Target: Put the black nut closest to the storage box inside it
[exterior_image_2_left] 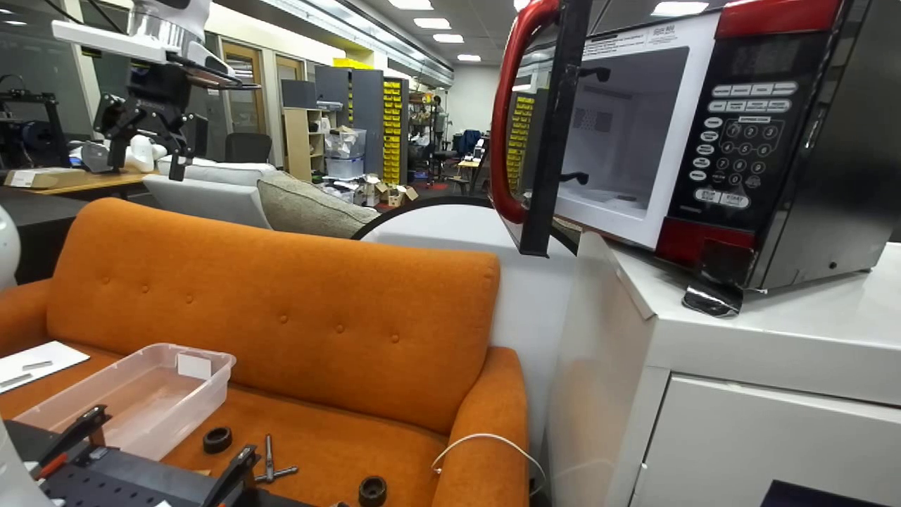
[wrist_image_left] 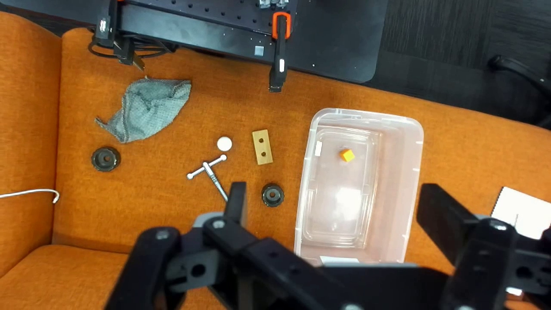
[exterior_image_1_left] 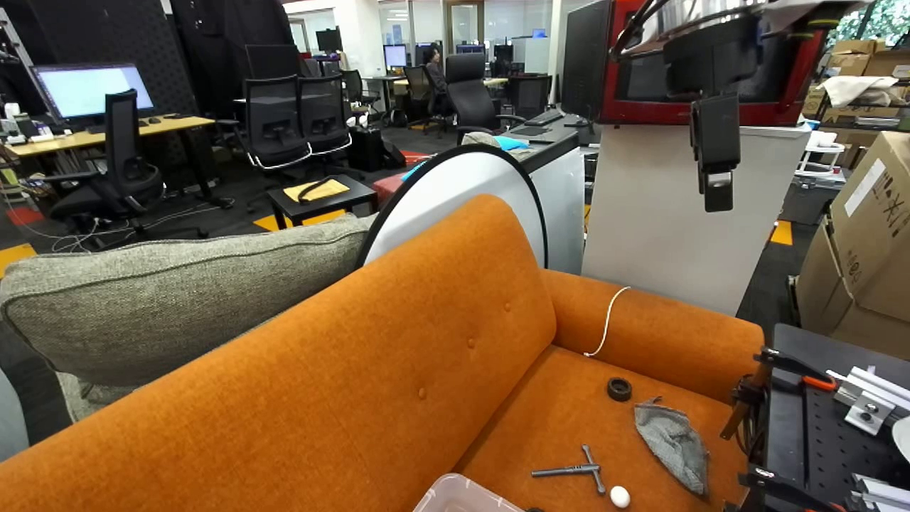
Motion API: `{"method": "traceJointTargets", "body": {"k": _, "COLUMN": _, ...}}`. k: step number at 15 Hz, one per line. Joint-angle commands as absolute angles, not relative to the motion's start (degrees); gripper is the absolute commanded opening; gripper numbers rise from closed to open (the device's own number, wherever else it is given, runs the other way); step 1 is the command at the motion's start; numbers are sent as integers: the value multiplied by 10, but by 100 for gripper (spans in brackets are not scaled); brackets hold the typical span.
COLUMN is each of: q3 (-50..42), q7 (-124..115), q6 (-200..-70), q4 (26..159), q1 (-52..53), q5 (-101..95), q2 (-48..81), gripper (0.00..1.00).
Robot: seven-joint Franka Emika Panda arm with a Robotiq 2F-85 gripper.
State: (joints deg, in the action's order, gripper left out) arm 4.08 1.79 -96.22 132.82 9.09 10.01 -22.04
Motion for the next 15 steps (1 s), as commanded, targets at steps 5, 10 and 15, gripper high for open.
{"method": "traceJointTargets", "body": {"k": 5, "q3": 37, "q7": 59, "q6": -993, "q4": 1354, "q1": 87, "q5": 124, "q2": -176, "gripper": 100}}
{"method": "traceJointTargets", "body": {"k": 10, "q3": 36, "q7": 141, "q6": -1062, "q4": 1407, "q1": 90, "q5": 193, "q2": -87, "gripper": 100}}
{"method": "traceJointTargets", "body": {"k": 15, "q3": 50, "q7": 149, "q6": -1067, "q4": 1426, "q1": 83, "q5": 202, "q2": -24, "gripper": 100}}
